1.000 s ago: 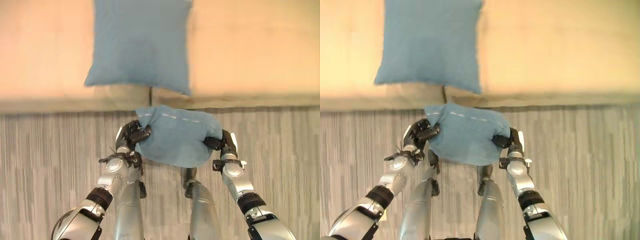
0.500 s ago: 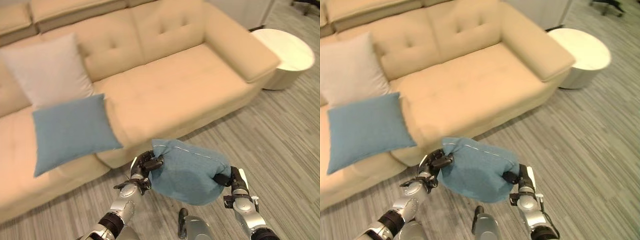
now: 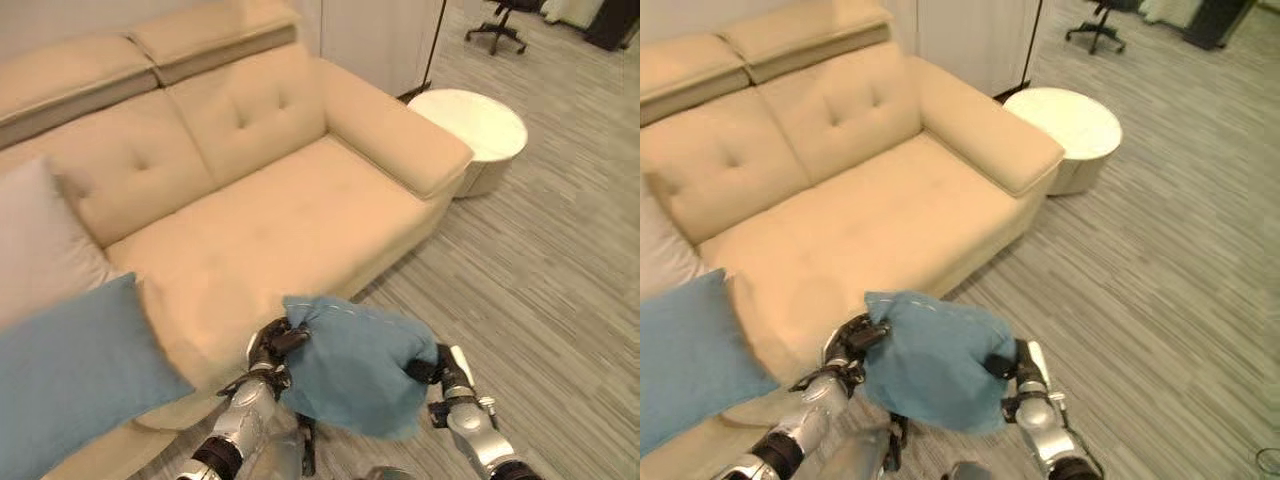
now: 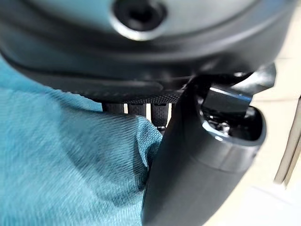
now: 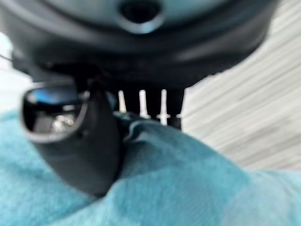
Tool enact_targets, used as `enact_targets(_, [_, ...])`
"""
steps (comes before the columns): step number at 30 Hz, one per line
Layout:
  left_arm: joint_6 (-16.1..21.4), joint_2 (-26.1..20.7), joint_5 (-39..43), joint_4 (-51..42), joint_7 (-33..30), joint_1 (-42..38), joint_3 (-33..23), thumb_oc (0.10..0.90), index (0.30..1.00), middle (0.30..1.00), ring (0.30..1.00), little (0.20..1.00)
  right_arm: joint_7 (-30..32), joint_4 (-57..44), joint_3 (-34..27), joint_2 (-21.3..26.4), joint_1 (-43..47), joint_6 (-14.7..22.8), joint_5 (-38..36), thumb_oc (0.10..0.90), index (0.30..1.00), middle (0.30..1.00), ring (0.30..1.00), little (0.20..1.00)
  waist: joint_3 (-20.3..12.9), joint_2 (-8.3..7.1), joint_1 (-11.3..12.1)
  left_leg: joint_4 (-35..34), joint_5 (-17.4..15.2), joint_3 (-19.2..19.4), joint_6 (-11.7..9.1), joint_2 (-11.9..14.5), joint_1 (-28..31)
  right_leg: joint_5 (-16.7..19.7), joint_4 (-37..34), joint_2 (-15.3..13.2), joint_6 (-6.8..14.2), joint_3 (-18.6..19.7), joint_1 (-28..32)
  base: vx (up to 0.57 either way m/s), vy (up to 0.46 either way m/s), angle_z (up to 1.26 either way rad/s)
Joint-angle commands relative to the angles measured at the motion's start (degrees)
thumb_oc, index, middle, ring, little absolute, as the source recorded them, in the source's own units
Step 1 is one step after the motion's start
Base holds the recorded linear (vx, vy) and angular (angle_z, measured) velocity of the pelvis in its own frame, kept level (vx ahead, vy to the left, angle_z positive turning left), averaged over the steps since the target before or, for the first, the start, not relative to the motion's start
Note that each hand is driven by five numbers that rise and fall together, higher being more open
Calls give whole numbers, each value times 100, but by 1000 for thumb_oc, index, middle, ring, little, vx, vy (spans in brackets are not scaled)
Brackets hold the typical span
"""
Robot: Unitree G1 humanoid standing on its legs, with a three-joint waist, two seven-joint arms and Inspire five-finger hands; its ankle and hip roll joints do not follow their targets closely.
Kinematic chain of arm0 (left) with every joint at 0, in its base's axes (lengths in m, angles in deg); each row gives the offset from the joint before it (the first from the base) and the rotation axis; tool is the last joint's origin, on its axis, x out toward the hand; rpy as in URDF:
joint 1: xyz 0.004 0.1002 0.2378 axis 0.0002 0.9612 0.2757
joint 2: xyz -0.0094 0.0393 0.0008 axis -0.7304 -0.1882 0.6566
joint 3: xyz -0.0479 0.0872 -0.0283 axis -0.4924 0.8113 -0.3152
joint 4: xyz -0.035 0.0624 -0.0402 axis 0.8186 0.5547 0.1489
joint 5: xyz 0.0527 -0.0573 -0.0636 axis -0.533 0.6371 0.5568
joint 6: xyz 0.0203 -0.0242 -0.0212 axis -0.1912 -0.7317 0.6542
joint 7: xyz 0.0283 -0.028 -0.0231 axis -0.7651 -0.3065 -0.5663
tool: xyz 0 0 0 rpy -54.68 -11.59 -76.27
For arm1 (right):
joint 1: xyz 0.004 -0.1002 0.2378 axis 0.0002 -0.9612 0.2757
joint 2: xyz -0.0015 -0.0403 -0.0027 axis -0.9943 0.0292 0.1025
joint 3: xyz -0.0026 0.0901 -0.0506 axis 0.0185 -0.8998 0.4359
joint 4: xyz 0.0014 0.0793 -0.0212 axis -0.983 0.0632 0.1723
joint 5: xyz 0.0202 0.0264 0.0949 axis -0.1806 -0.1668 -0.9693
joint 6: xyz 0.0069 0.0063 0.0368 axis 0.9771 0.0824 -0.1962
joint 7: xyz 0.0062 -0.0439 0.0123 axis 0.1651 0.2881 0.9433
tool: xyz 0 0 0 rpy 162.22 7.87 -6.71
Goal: Pick up all the scattered cushions and arrange them neatly on the sofa.
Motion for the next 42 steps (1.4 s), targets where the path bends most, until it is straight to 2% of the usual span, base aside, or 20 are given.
enact_targets(1, [579,1036,-50,-1018,566,-1088,390,400,300,300,300,300,-213,-877,68,-303,837,608,410,400,300,300,300,300,-238,402,-107,259,-622,-410,-35,214,602,1167,-444,5,-184,-943,332,577,-88,47])
enact_targets(2, [567,1006,-138,-1003,624,-1193,408,400,300,300,300,300,-269,-979,19,-240,784,590,388,400,300,300,300,300,-173,397,-286,427,-908,-568,-145,179,883,728,-1035,-480,-548,-1100,62,422,-117,33])
enact_targets(5, [543,981,-308,-905,719,-1381,426,400,300,300,300,300,-291,-979,-55,-166,791,605,303,400,300,300,300,300,-192,390,-434,626,-1102,-657,-360,242,978,529,-2106,-846,-692,-1098,-44,355,-241,59])
enact_targets(7, [552,963,-401,-907,823,-1347,491,400,300,300,300,300,-292,-1007,-112,-117,754,597,235,400,300,300,300,300,-186,342,-565,827,-1283,-793,-575,329,1013,683,-3068,-1171,-667,-749,-13,297,-397,44])
enact_targets(10, [633,1002,-317,-869,715,-1372,416,400,300,300,300,300,-306,-1176,-197,-108,596,573,146,400,300,300,300,300,-120,293,-757,1108,-1453,-987,-916,668,1075,1442,-3538,-1645,-357,-12,-156,238,-513,66])
enact_targets(13, [617,1036,-280,-877,677,-1305,479,400,300,300,300,300,-297,-1220,-218,-151,437,532,84,400,300,300,300,300,-137,238,-875,978,-1373,-1226,-1064,915,1246,1333,-3473,-1368,-227,494,-46,181,-505,50])
enact_targets(14, [588,990,-290,-852,677,-1247,470,400,300,300,300,300,-354,-1177,-235,-161,375,515,21,400,300,300,300,300,-234,206,-821,817,-1283,-1287,-1156,1216,1354,722,-3536,-1135,-275,365,-5,175,-475,48])
enact_targets(17, [582,980,-254,-844,647,-1241,472,400,300,300,300,300,-336,-1103,-202,-147,378,514,-7,400,300,300,300,300,-250,232,-809,804,-1072,-1377,-1206,1370,1361,550,-3486,-989,-364,246,1,45,-405,-5])
enact_targets(18, [549,980,-63,-918,686,-1107,428,400,300,300,300,300,-321,-1048,-199,-42,280,508,49,400,300,300,300,300,-213,186,-724,1287,-140,-1431,-1132,1868,945,366,-3750,-523,-734,-88,261,-26,-685,8])
enact_targets(20, [485,1039,-37,-934,667,-1057,426,400,300,300,300,300,-255,-1051,-238,30,212,533,11,400,300,300,300,300,-108,96,-730,1881,178,-790,-904,2171,614,410,-3975,-407,-965,-397,520,-23,-610,24])
enact_targets(21, [485,1040,-37,-935,666,-1058,426,400,300,300,300,300,-255,-1050,-239,31,213,534,10,400,300,300,300,300,-105,107,-726,1899,170,-795,-909,2186,606,415,-3980,-393,-969,-397,521,14,-393,13])
enact_targets(22, [530,1040,-44,-918,611,-1105,350,400,300,300,300,300,-253,-1085,-234,80,219,522,-1,400,300,300,300,300,-63,70,-730,1915,-99,-147,-840,2129,617,391,-4172,-315,-1028,-489,626,50,-275,-2])
enact_targets(24, [556,1072,-100,-878,480,-1207,252,400,300,300,300,300,-285,-1108,-186,119,288,521,4,400,300,300,300,300,-21,100,-610,1892,-476,-134,-836,1426,325,348,-4331,-214,-1031,-470,713,106,-249,-22])
enact_targets(27, [527,1064,-252,-854,454,-1261,230,400,300,300,300,300,-296,-1114,-134,137,388,541,-3,400,300,300,300,300,-90,183,-529,1107,-507,166,-796,1214,192,231,-4593,-121,-980,-565,866,149,-78,-21])
enact_targets(31, [537,1098,-366,-682,396,-1472,151,400,300,300,300,300,-183,-1000,-63,39,720,594,-14,400,300,300,300,300,-74,413,-298,-178,402,355,-1086,1098,-335,-4,-4834,52,-1006,-801,1464,274,-10,19])
enact_targets(33, [536,1111,-318,-641,384,-1483,192,400,300,300,300,300,-103,-1026,-30,-39,830,594,-19,400,300,300,300,300,-62,419,-258,-392,444,580,-1092,1143,-415,-122,-4803,62,-992,-827,1679,339,43,28])
enact_targets(37, [592,1099,-149,-609,236,-1425,85,400,300,300,300,300,-71,-911,142,-234,1026,587,49,400,300,300,300,300,-287,398,-68,-183,476,46,-917,883,-351,-262,-4638,-35,-819,-727,1995,419,114,-18])
enact_targets(38, [572,1113,-74,-564,239,-1437,104,400,300,300,300,300,-73,-780,163,-283,1077,586,66,400,300,300,300,300,-364,337,-31,-116,375,64,-789,787,-265,-108,-4119,-138,-703,-702,1906,342,157,-19])
enact_targets(40, [537,1164,-105,-587,237,-1509,199,400,300,300,300,300,-35,-637,181,-355,1207,568,55,400,300,300,300,300,-388,280,-62,-17,121,128,-548,615,-31,756,-2786,-426,-246,-677,1564,327,197,1])
enact_targets(42, [487,1087,-244,-677,297,-1506,262,400,300,300,300,300,-92,-781,170,-331,1170,552,62,400,300,300,300,300,-358,355,-182,14,-146,78,-390,545,302,1319,-1756,-508,-242,-552,1216,404,179,30])
